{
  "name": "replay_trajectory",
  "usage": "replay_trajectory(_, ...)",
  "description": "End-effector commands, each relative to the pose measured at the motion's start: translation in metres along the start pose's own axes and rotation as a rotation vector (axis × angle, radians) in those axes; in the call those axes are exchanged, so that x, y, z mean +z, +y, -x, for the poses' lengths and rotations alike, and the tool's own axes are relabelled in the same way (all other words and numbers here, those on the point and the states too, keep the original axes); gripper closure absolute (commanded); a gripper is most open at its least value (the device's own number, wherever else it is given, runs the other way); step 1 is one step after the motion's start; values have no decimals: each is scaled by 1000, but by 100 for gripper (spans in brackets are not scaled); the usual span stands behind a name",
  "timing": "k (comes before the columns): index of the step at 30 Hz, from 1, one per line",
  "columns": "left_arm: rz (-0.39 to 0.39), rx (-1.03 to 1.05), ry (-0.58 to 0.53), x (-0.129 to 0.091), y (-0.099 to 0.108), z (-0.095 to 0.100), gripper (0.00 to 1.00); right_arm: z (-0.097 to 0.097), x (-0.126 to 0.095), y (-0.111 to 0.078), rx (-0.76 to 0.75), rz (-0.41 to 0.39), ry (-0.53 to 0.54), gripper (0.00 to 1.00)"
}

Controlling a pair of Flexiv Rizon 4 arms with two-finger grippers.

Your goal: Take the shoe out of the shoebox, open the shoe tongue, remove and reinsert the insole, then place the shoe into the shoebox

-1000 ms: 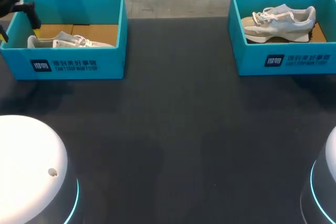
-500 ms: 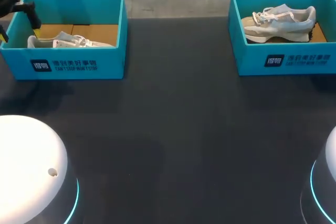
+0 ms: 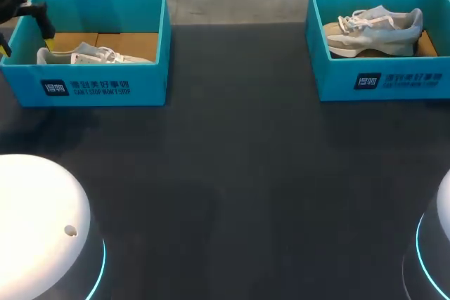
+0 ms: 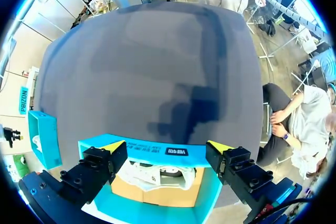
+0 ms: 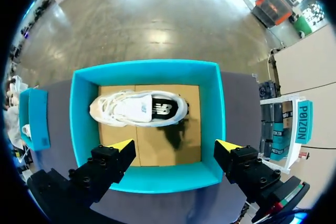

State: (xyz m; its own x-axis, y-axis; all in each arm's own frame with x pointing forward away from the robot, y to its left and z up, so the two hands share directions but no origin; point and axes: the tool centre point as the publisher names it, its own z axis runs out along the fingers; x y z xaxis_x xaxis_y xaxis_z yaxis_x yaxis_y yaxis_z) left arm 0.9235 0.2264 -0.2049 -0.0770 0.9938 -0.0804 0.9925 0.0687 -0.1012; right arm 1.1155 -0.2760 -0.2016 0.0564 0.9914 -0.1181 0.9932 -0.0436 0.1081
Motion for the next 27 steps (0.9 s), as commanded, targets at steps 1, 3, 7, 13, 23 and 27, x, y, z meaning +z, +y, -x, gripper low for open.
replay_trajectory(1,2,0,1,0,-1,0,0,6,21,9,1,-25,11,0)
replay_trajectory(3,2,0,1,0,-1,0,0,7,33,10,6,-28,9,0)
replay_trajectory(7,2,0,1,0,-1,0,0,10,48,16,15,-18,14,0)
replay_trajectory(13,2,0,1,0,-1,0,0,13,65,27,44,-26,6,0)
replay_trajectory(23,2,0,1,0,-1,0,0,11,71,34,55,-27,18,0)
replay_trajectory(27,2,0,1,0,-1,0,0,11,71,34,55,-27,18,0)
